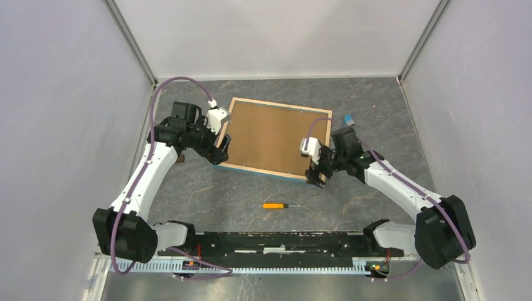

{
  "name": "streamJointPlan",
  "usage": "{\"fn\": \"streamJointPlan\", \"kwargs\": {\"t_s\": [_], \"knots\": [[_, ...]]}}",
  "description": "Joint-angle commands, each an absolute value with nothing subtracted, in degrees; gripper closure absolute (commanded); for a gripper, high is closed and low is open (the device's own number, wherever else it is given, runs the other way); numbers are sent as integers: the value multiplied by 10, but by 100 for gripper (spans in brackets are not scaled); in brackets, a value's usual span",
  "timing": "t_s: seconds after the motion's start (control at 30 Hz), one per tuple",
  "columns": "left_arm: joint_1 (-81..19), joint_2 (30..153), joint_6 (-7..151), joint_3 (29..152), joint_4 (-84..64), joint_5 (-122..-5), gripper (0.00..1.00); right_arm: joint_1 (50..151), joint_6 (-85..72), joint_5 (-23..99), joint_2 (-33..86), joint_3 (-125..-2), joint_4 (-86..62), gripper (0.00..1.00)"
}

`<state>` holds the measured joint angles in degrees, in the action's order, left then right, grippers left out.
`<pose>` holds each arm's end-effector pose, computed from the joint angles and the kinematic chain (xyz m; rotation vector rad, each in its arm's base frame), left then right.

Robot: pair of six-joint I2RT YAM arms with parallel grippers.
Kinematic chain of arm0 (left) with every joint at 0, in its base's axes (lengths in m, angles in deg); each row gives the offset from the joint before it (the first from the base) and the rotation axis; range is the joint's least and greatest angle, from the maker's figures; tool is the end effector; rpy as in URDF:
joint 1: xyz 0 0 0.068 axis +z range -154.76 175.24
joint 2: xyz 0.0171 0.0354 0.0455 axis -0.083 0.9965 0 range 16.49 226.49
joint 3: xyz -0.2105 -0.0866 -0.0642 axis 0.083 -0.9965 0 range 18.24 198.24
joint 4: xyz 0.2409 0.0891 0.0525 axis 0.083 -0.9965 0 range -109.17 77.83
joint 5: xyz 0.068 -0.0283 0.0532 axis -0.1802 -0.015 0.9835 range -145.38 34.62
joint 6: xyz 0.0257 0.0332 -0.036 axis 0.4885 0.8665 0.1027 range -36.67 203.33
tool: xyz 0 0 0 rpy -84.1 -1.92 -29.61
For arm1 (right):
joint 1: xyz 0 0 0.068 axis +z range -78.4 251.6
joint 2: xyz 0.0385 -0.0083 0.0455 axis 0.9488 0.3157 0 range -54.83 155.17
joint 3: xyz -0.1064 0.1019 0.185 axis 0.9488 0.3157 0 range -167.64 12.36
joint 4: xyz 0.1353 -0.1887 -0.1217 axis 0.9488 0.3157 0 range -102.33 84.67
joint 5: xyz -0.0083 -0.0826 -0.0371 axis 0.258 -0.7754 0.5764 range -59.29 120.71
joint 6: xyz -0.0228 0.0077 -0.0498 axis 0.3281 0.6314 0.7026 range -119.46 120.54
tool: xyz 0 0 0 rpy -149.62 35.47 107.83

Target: Take the photo out of the frame

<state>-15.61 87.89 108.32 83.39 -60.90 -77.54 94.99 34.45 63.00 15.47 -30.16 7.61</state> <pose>0.2537 -0.0631 0.2717 0.9035 2.2988 -0.3833 0.2310 0.1218 0.1868 -1.3287 1.8950 0.5815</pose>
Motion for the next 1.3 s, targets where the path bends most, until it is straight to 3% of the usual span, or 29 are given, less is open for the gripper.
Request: {"fn": "streamJointPlan", "kwargs": {"t_s": [0.0, 0.47, 0.8, 0.93, 1.0, 1.1, 1.27], "knots": [[-144, 863, 1056, 826, -614, -811, 0, 1006, 425, 632, 167, -285, 132, 11], [-137, 866, 1025, 840, -626, -823, 0, 1203, 436, 511, 220, -250, 92, 36], [-137, 868, 1014, 839, -624, -829, 0, 1248, 411, 498, 269, -254, 73, 52], [-137, 869, 1005, 840, -619, -838, 0, 1252, 401, 483, 289, -253, 64, 62], [-136, 870, 1002, 841, -619, -847, 0, 1252, 394, 476, 297, -260, 64, 72], [-136, 868, 998, 840, -619, -863, 0, 1250, 383, 470, 302, -275, 68, 100], [-137, 862, 977, 838, -614, -902, 0, 1219, 363, 502, 267, -318, 70, 100]]}}
